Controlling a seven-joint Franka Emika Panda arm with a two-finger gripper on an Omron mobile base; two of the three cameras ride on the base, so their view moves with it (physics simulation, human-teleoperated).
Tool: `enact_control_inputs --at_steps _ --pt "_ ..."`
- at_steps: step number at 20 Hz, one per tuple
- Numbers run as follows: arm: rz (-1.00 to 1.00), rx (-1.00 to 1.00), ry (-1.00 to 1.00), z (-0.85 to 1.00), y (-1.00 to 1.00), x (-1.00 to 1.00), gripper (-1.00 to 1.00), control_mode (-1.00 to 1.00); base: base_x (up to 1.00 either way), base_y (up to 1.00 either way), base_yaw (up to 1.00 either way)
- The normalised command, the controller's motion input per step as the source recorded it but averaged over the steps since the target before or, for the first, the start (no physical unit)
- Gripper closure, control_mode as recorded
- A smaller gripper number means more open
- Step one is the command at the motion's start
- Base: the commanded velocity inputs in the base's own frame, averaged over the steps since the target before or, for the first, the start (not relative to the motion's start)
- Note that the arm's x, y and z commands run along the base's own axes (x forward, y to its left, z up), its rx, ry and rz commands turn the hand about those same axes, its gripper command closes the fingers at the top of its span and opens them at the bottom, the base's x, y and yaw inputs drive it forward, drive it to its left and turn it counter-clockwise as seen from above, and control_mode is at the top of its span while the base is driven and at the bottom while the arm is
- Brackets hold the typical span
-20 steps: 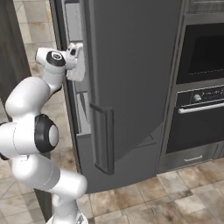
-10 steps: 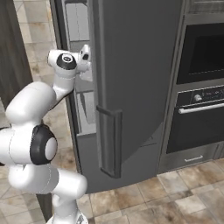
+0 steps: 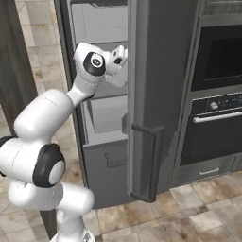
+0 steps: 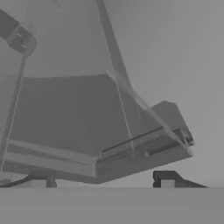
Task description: Move the hot dog bun to the plate on the dining table and place the condiment next to that plate. Then navigate to the fridge and take the sausage and place it on the plate as well.
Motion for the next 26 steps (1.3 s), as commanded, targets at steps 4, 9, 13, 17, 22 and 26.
enact_control_inputs --at_steps 4,9,13,17,22,26 --pt "-0.01 0.23 -0.01 0.1 -1.0 0.0 -1.0 -1.0 0.0 0.0 0.0" --pt "0.0 0.24 -0.03 0.02 -1.0 0.08 -1.0 -1.0 0.0 0.0 0.0" --pt "0.0 0.22 -0.07 0.0 -1.0 0.22 -1.0 -1.0 0.0 0.0 0.0" --pt "-0.05 0.13 -0.17 0.07 -0.39 -0.21 -1.0 -1.0 0.0 0.0 0.0" --pt "-0.02 0.06 -0.11 -0.03 0.54 -0.69 -1.0 -1.0 0.0 0.0 0.0" --pt "0.0 0.0 -0.04 -0.19 1.0 -0.49 -1.0 -1.0 0.0 0.0 0.0"
